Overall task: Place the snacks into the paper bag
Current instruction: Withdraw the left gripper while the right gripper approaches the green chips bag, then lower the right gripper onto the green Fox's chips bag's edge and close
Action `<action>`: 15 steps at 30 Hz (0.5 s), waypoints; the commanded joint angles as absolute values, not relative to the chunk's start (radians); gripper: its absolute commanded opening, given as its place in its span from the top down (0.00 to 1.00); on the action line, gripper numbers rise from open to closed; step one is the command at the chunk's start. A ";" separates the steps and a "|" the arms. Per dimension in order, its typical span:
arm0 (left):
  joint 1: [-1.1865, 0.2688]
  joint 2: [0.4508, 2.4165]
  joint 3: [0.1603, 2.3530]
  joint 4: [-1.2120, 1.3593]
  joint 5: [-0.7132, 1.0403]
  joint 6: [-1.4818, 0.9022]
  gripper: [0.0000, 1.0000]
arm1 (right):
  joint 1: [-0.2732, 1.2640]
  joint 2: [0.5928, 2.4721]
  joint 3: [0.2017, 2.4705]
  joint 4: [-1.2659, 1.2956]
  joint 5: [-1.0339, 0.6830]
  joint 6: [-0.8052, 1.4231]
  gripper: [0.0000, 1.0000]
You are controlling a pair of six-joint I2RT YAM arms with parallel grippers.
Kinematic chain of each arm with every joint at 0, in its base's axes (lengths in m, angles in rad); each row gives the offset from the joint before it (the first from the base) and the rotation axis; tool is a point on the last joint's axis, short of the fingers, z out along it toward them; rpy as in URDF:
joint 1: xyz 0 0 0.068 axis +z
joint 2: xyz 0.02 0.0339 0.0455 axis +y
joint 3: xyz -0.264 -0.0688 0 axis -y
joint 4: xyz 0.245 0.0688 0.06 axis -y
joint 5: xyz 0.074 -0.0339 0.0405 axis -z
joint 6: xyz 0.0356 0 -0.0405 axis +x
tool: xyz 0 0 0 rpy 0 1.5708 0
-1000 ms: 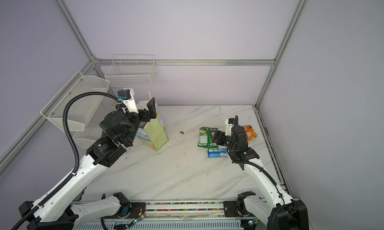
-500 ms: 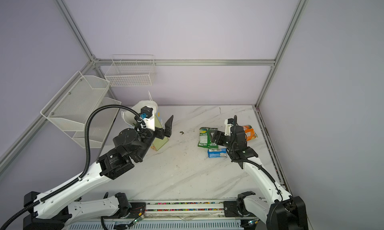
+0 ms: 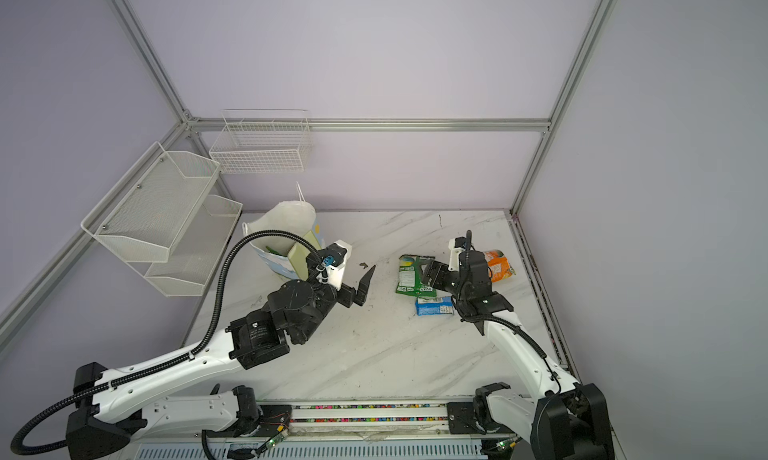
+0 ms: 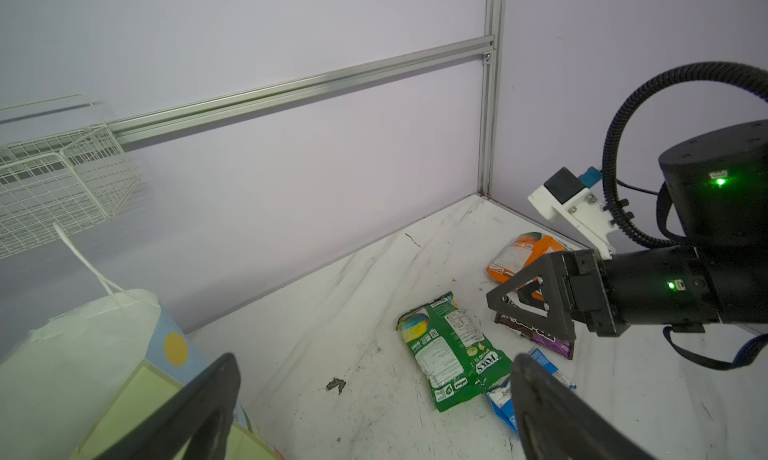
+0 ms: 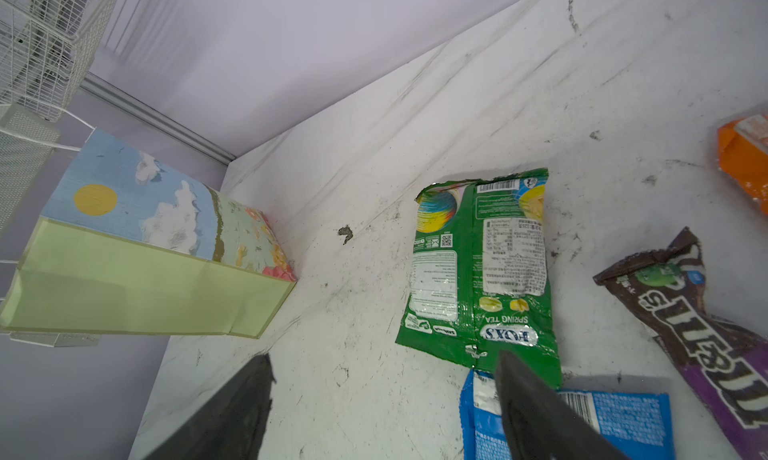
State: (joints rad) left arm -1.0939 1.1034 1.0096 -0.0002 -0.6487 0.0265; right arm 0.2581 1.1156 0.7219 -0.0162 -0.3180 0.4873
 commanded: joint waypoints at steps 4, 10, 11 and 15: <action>-1.102 1.082 0.911 0.045 -0.637 -0.091 0.00 | 0.254 1.138 0.738 -0.003 -0.290 0.503 0.14; -1.105 1.073 0.861 0.033 -0.623 -0.152 0.00 | 0.249 1.182 0.739 0.005 -0.290 0.502 0.15; -1.104 1.073 0.854 0.029 -0.618 -0.160 0.00 | 0.247 1.189 0.740 0.005 -0.290 0.502 0.16; -1.105 1.086 0.829 0.002 -0.590 -0.208 0.00 | 0.233 1.235 0.744 0.010 -0.299 0.501 0.17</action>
